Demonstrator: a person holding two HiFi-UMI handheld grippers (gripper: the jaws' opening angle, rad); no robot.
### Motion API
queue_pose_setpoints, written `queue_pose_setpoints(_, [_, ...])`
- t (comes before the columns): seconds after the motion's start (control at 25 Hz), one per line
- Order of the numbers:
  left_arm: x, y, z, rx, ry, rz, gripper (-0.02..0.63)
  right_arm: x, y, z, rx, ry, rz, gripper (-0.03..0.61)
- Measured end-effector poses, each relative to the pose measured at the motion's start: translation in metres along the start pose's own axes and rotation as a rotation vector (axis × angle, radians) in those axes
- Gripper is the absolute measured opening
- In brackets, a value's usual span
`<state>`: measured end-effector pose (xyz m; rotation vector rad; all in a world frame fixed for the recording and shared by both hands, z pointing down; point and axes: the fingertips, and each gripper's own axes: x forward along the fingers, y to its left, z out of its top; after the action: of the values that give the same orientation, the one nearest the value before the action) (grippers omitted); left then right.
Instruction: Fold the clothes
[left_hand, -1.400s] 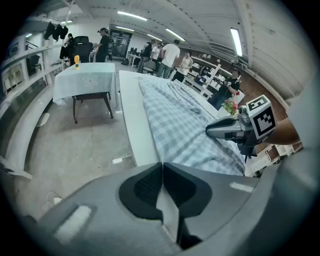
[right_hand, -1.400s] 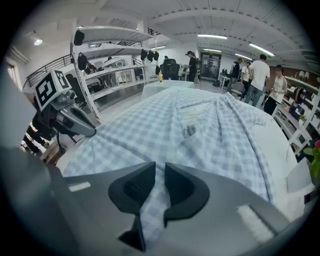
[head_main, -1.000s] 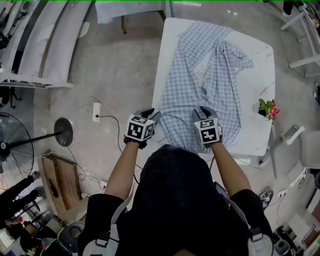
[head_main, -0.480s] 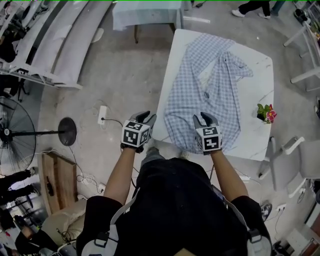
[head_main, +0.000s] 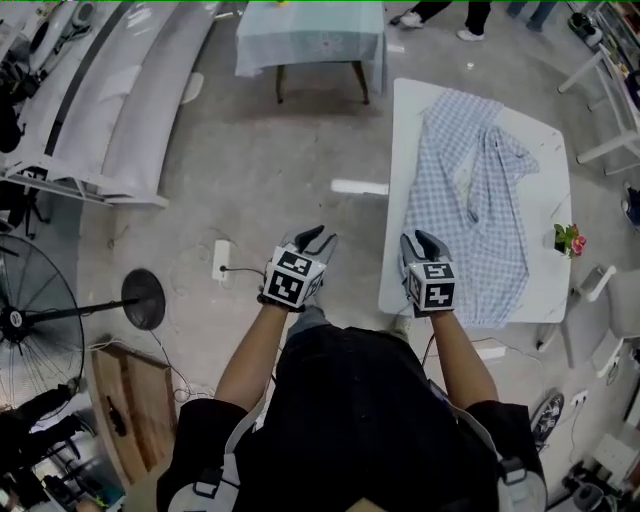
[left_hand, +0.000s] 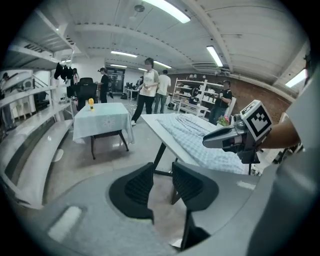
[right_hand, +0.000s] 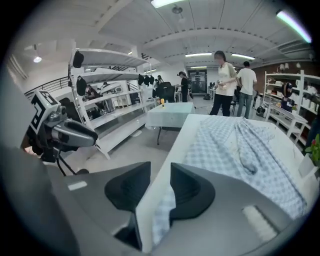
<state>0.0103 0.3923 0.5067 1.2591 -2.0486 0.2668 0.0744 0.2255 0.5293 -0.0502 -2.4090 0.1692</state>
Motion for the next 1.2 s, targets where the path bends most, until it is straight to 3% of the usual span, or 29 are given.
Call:
queue_pose_setpoints(0.16, [-0.028, 0.073, 0.006, 0.078, -0.002, 0.0, 0.126, 0.033, 0.047, 0.031, 0.033, -0.039, -0.052, 0.124])
queue_pose_setpoints(0.44, [-0.058, 0.139, 0.069, 0.15, -0.161, -0.015, 0.126, 0.032, 0.058, 0.11, 0.092, -0.214, -0.16, 0.115])
queue_pose_setpoints(0.6, [-0.048, 0.14, 0.114, 0.201, -0.229, -0.07, 0.126, 0.011, 0.037, 0.139, 0.126, -0.291, -0.232, 0.114])
queue_pose_setpoints(0.84, [-0.009, 0.132, 0.18, 0.285, -0.309, -0.154, 0.126, 0.027, -0.025, 0.156, 0.138, -0.312, -0.348, 0.11])
queue_pose_setpoints(1.0, [0.026, 0.143, 0.211, 0.359, -0.284, -0.186, 0.126, 0.059, -0.053, 0.165, 0.203, -0.306, -0.383, 0.11])
queue_pose_setpoints(1.2, [0.08, 0.141, 0.26, 0.389, -0.247, -0.254, 0.126, 0.077, -0.091, 0.178, 0.266, -0.297, -0.402, 0.11])
